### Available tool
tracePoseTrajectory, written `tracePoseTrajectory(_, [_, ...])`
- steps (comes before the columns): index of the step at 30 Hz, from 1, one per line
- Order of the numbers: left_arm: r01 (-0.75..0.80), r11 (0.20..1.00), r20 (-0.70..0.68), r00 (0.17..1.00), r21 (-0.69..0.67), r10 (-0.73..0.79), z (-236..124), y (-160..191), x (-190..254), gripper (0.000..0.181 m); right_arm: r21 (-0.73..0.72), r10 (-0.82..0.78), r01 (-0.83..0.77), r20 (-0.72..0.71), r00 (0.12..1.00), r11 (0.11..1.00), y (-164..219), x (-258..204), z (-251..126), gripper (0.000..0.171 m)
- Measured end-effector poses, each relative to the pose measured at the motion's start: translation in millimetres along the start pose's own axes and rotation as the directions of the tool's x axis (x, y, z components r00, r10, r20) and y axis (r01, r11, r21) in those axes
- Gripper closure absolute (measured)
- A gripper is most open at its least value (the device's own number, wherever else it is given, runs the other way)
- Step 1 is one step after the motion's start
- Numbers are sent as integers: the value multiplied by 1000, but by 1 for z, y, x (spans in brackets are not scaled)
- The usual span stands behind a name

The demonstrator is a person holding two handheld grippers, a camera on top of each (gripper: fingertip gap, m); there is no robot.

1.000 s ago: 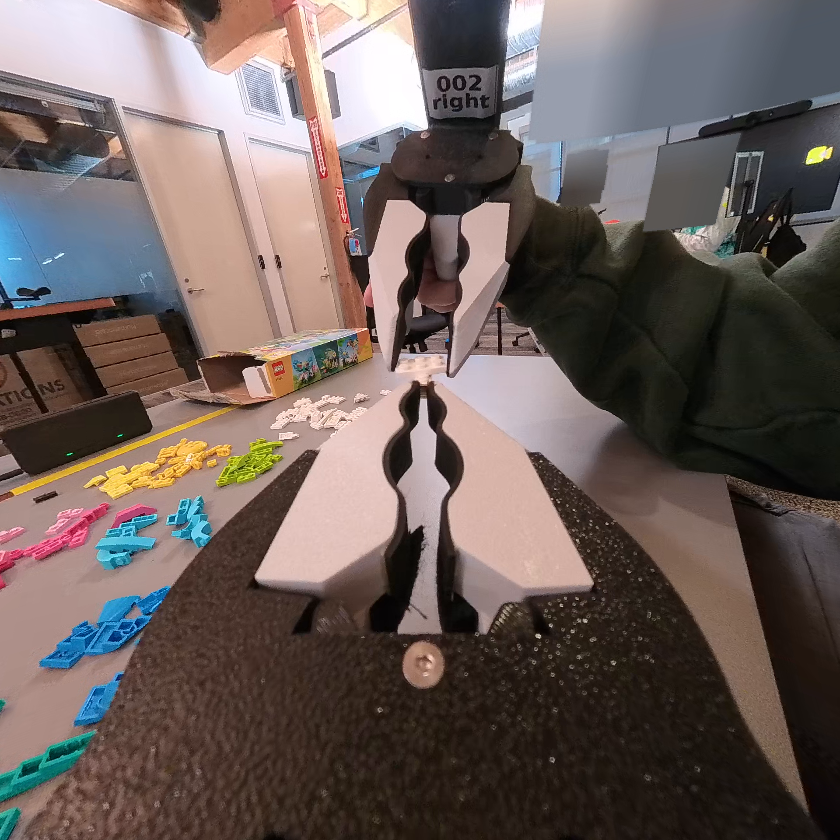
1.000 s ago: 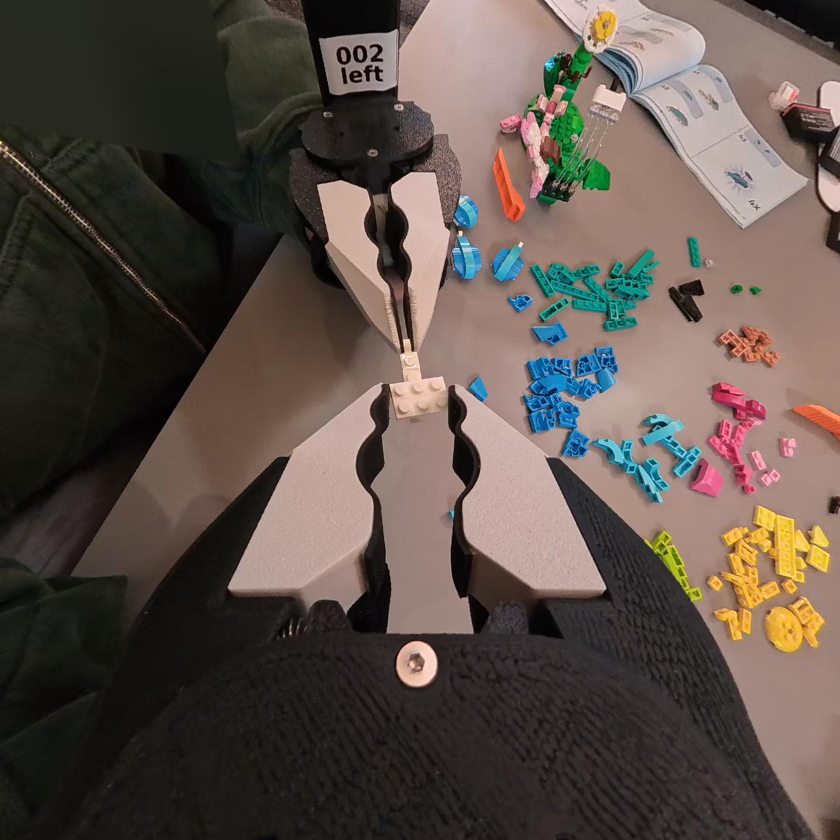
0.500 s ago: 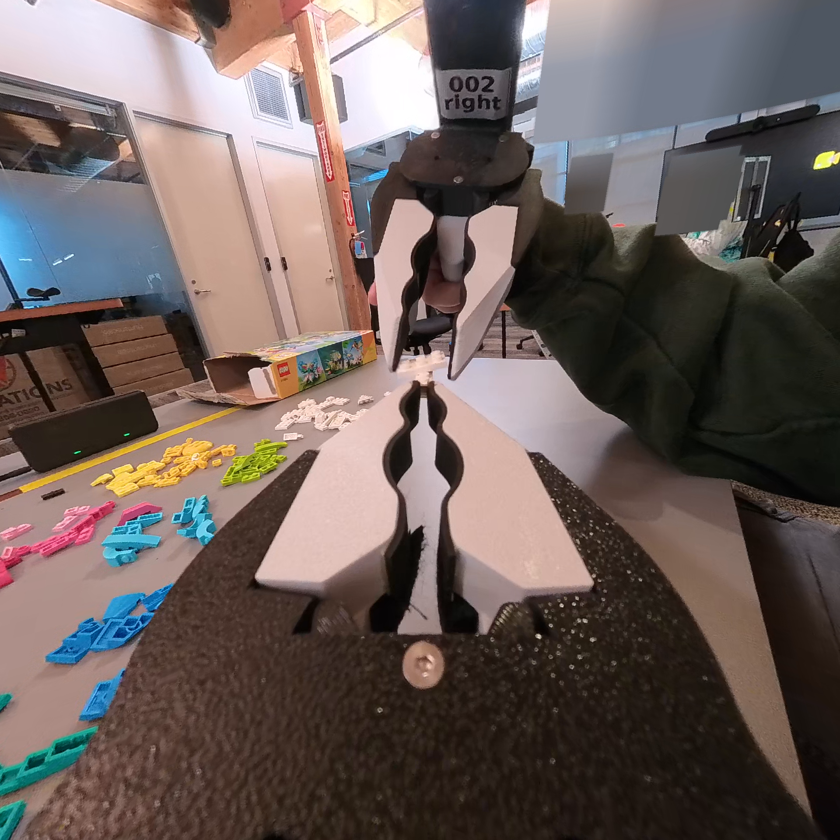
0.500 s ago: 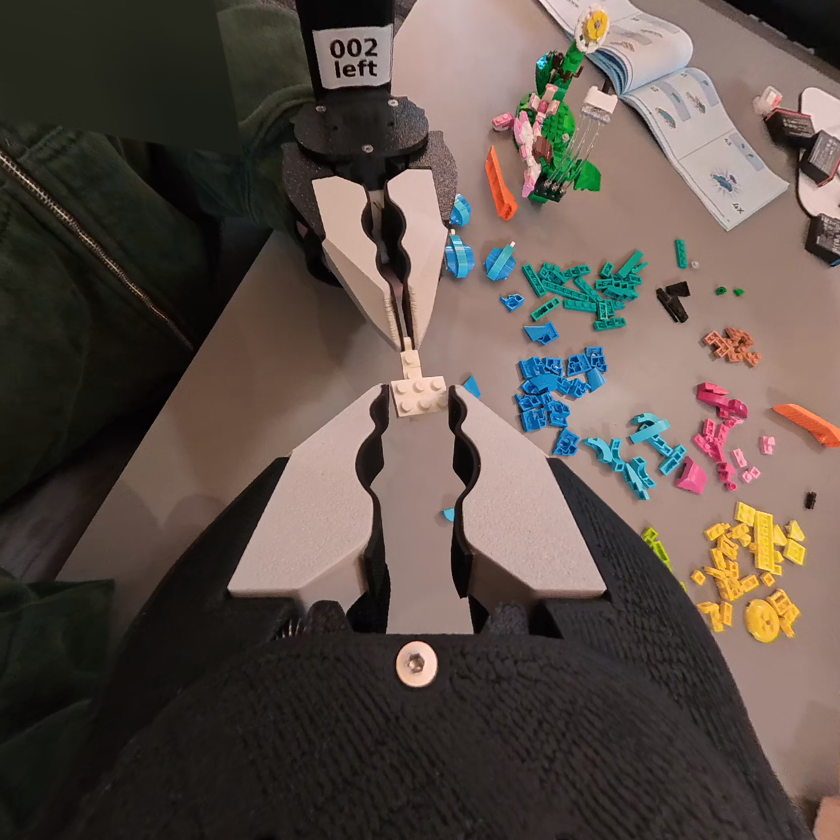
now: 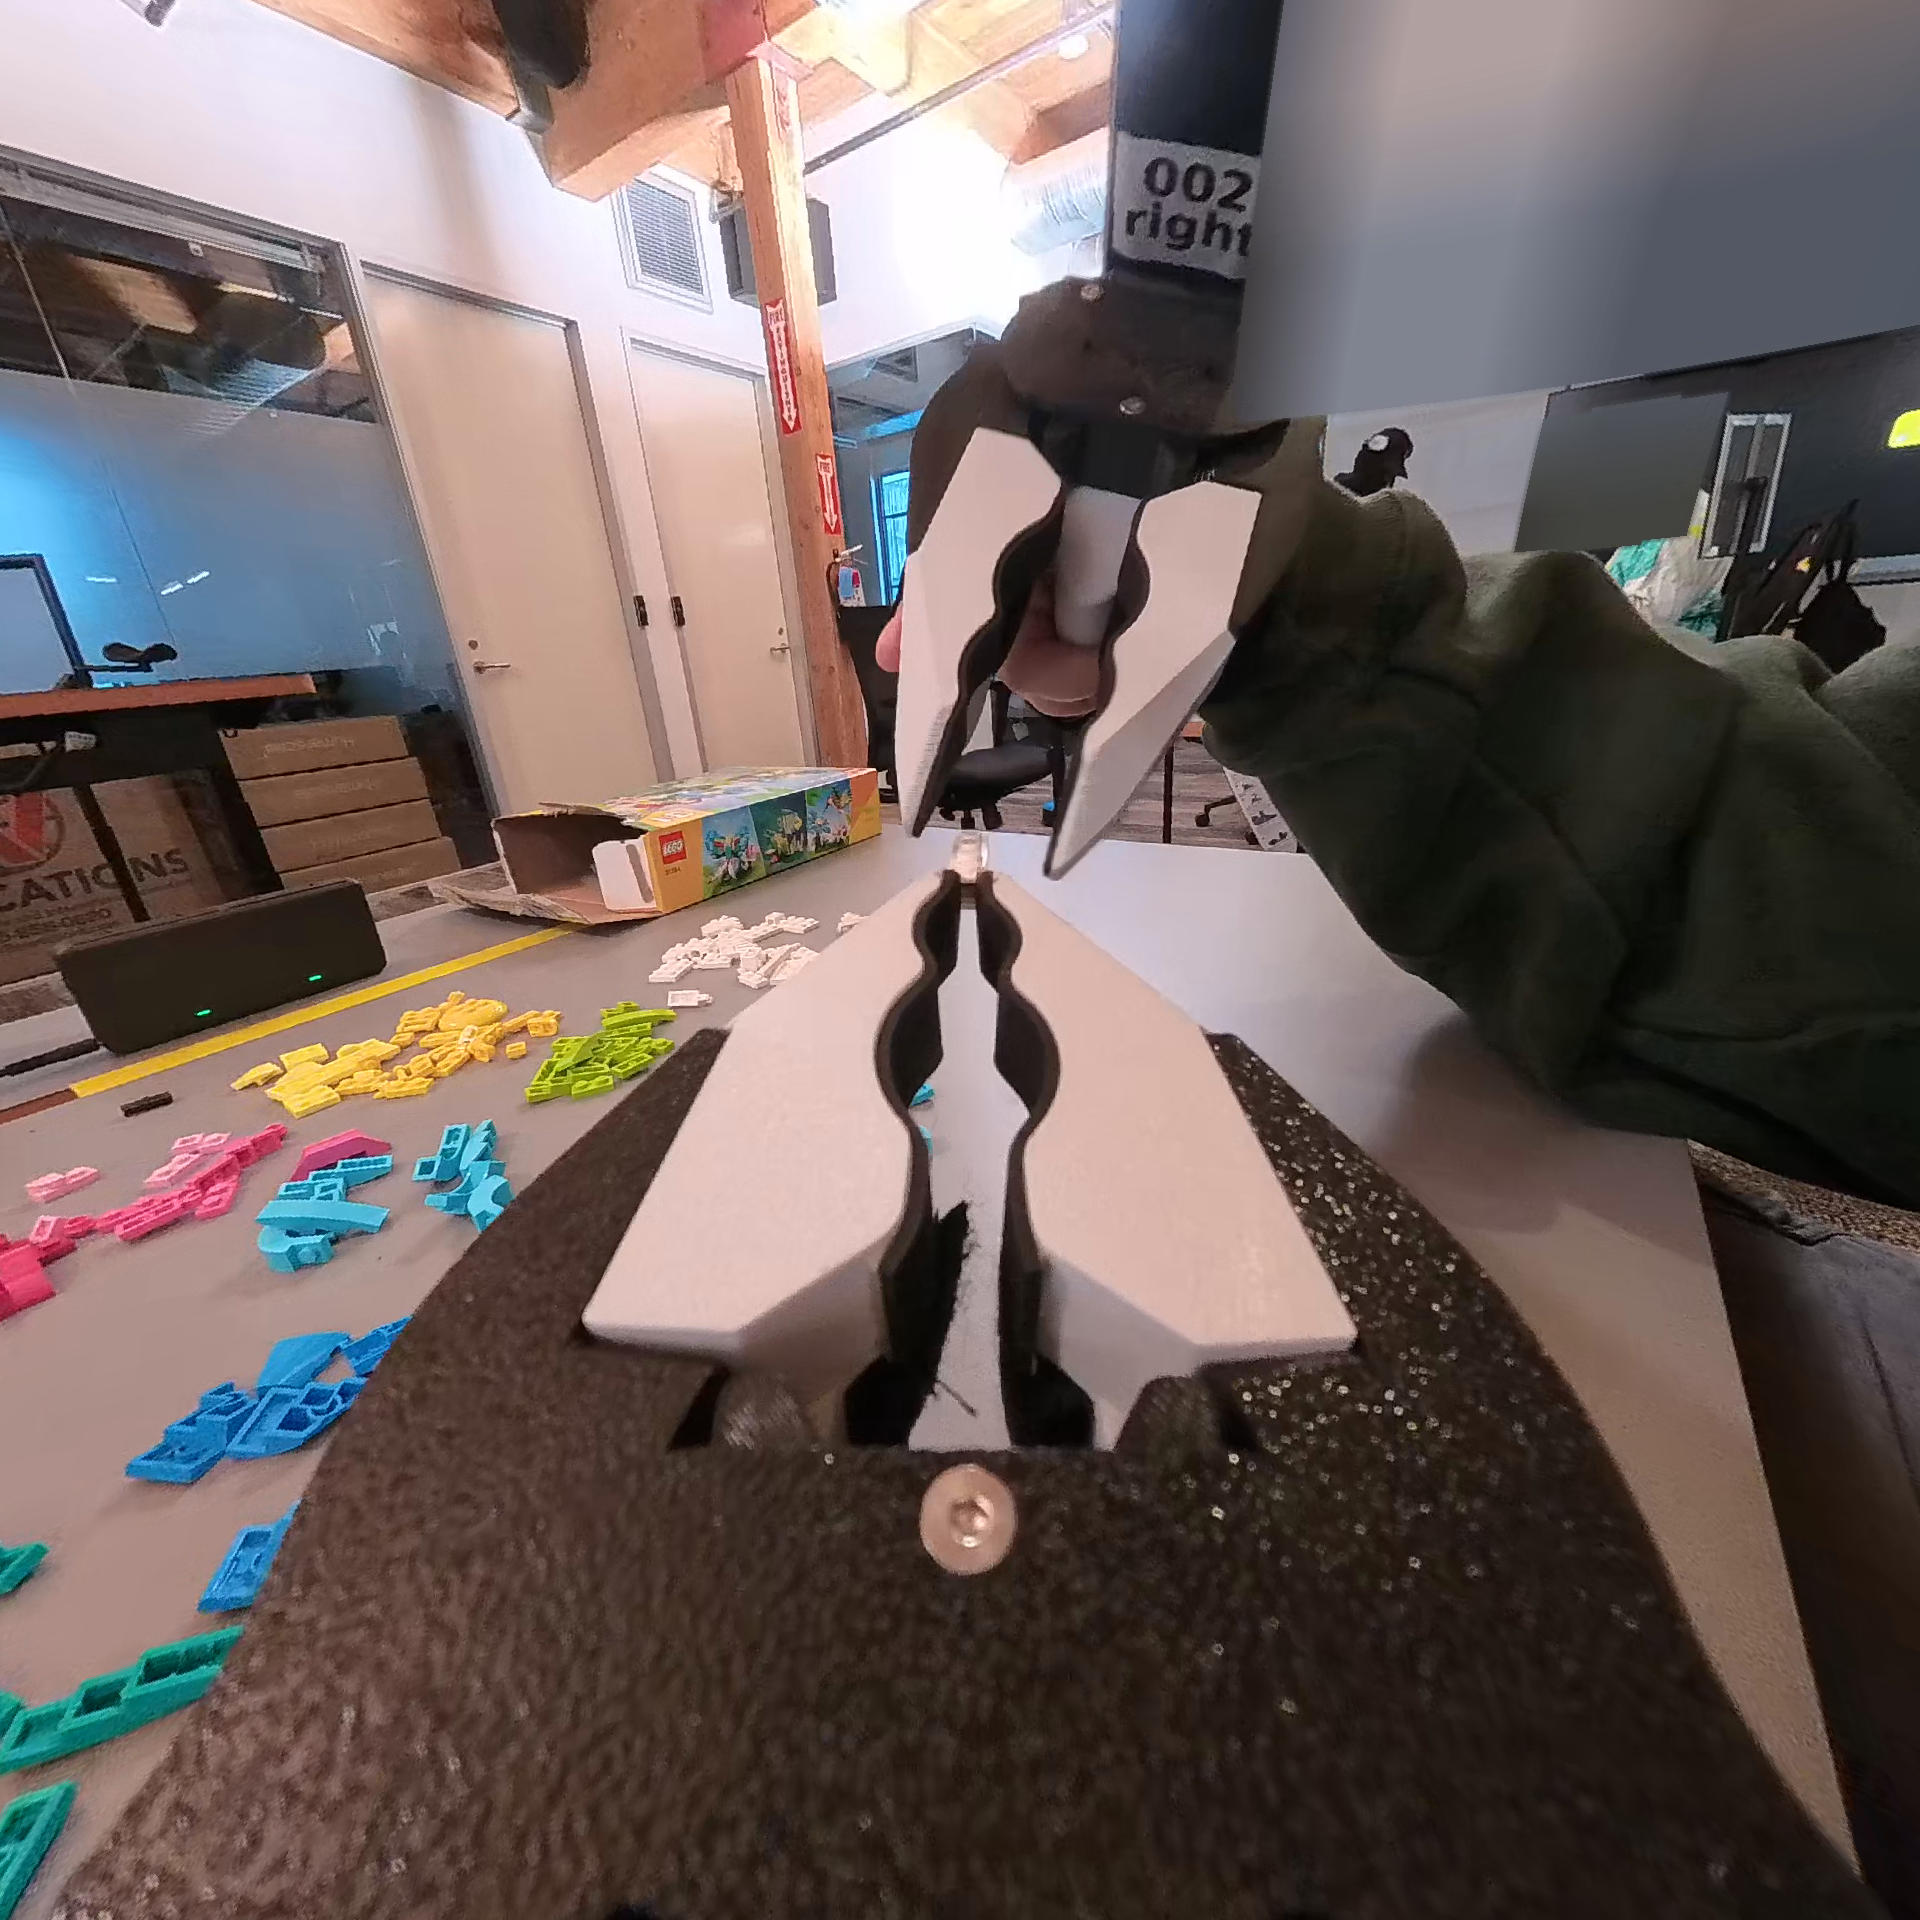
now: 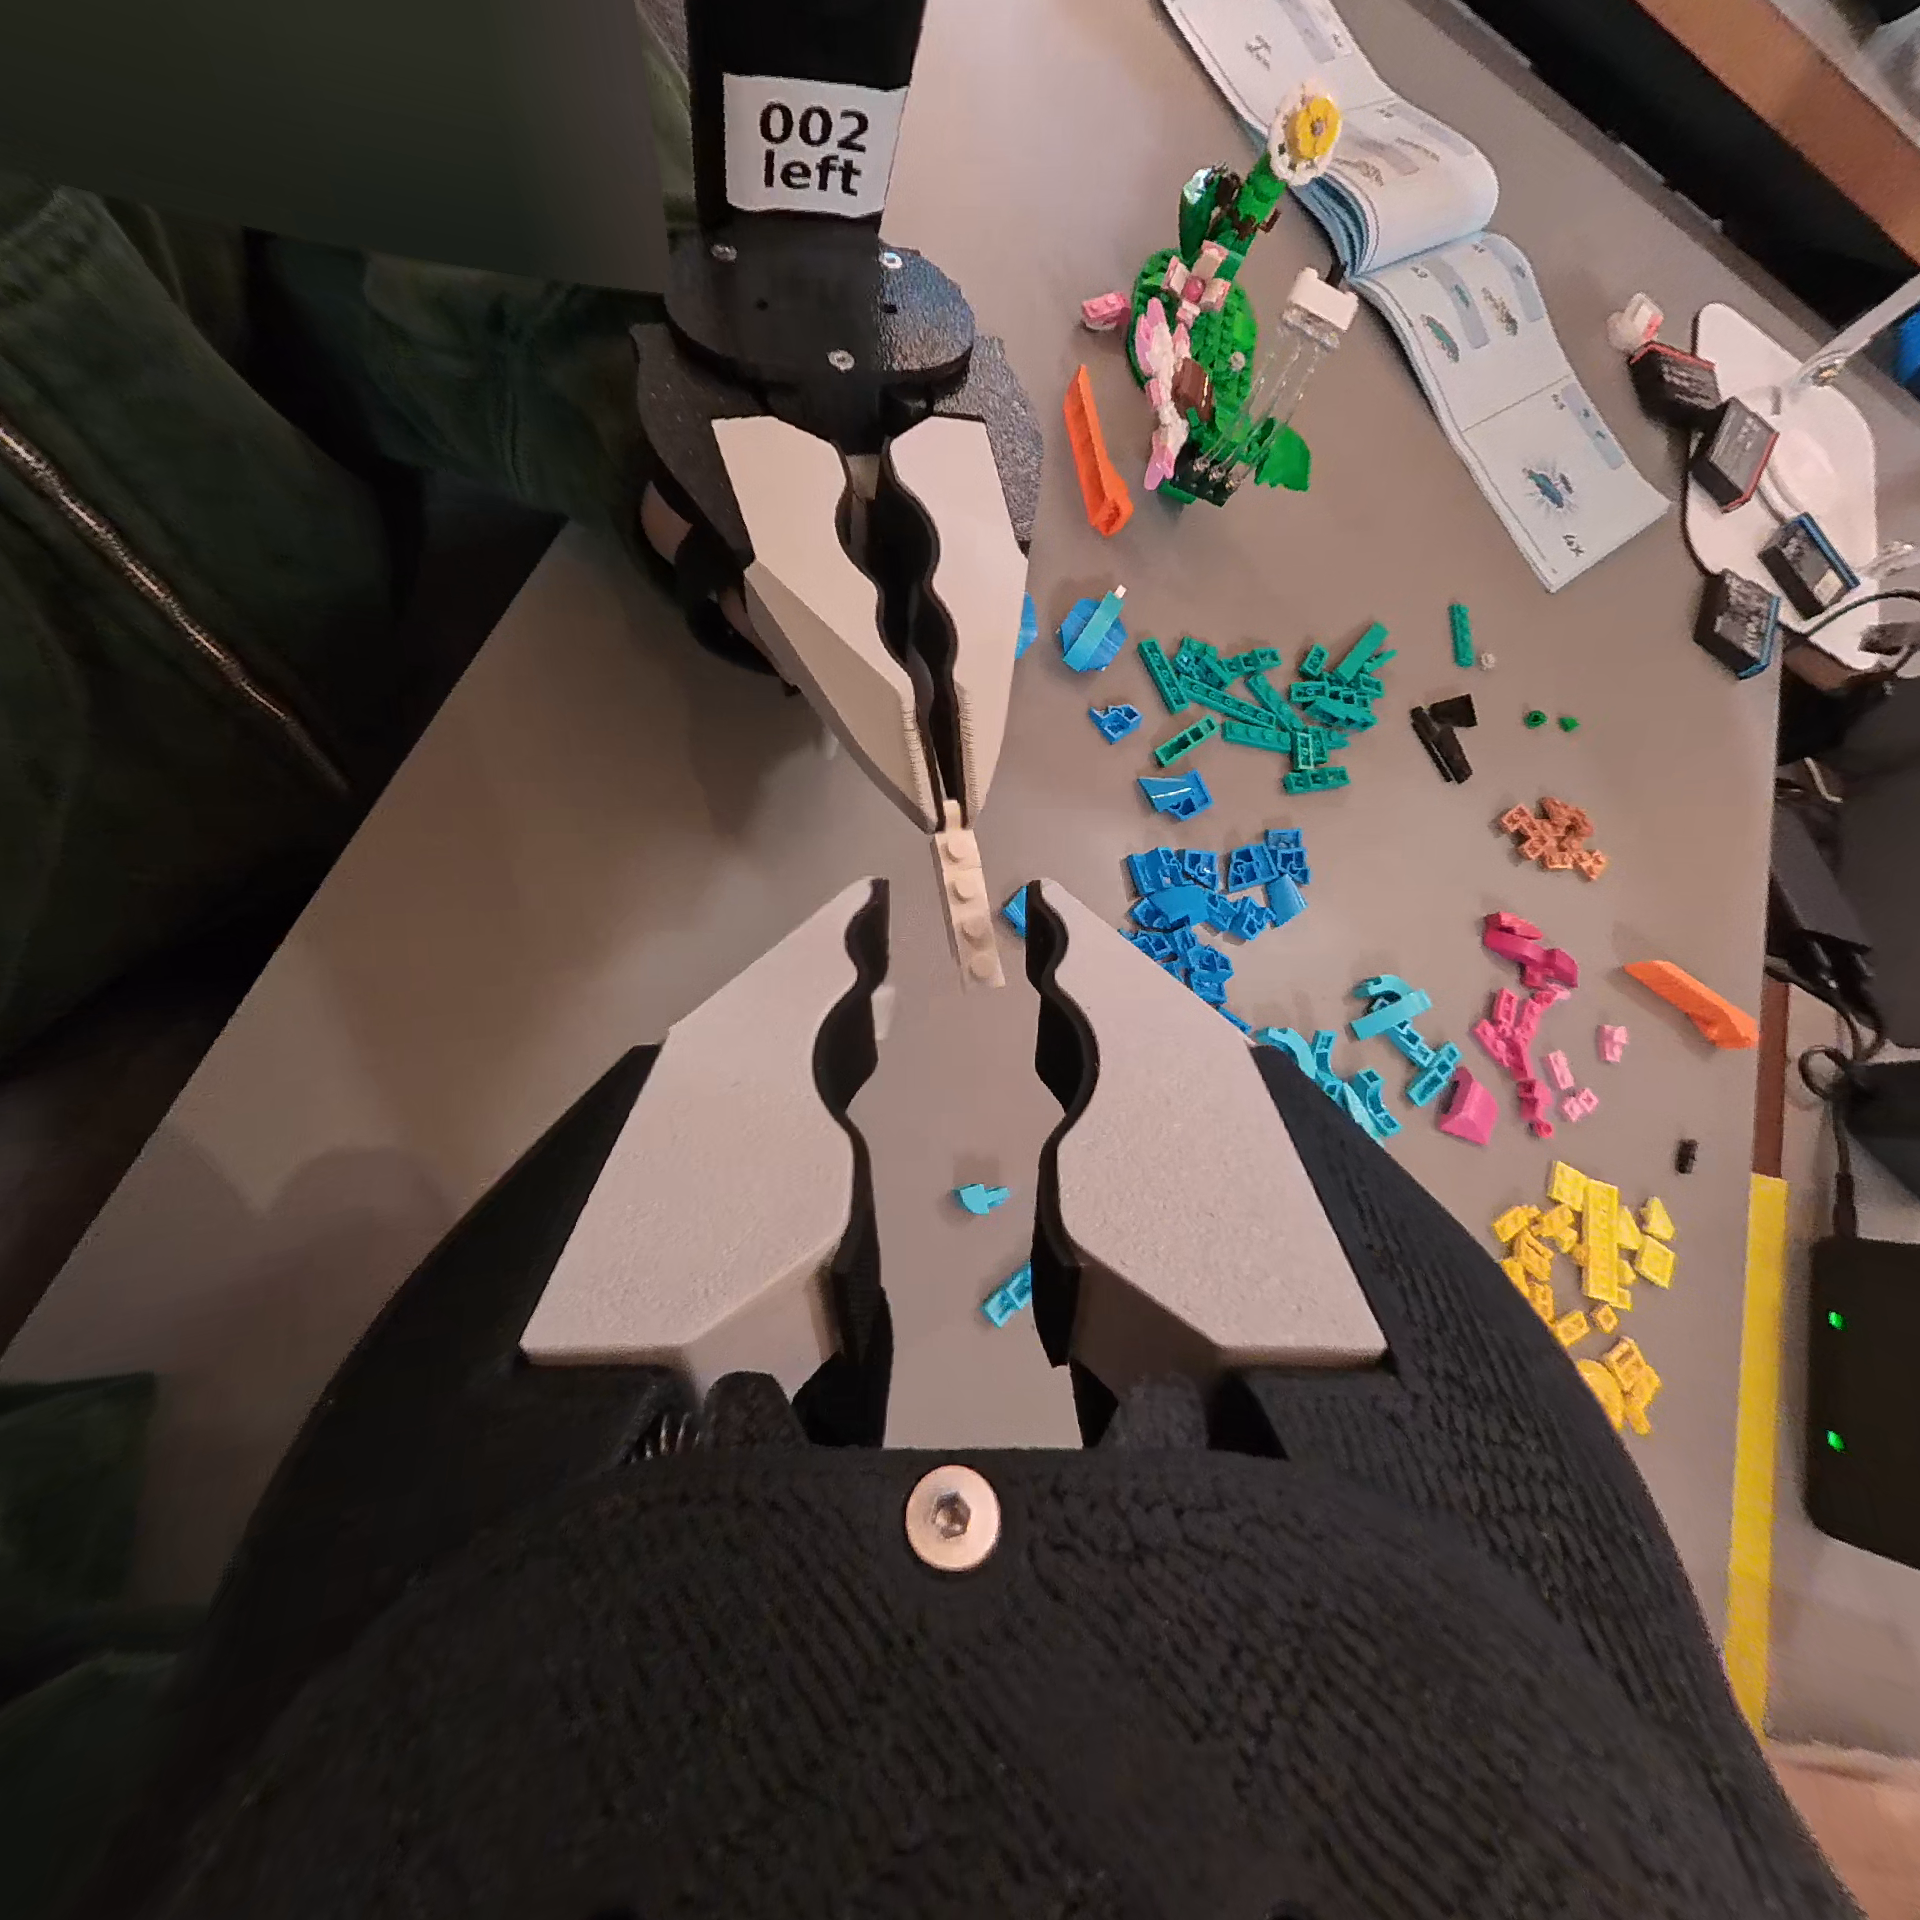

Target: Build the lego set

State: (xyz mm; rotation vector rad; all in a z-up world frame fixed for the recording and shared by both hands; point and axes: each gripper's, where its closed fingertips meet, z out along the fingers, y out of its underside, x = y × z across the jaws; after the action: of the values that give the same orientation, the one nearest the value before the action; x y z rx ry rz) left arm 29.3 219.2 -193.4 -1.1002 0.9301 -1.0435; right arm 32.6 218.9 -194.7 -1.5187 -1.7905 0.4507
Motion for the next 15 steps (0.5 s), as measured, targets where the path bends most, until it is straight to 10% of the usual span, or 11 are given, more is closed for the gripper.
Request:
tracePoseTrajectory(9, [-37,999,136,990,-4,37,-4,-1,-21,181,-11,36,-37,-106,994,999,5,14,-16,145])
tracePoseTrajectory(15, [-68,997,255,965,40,55,-13,-10,-40,181,102,337,-329,-74,938,939,32,0,9,141])
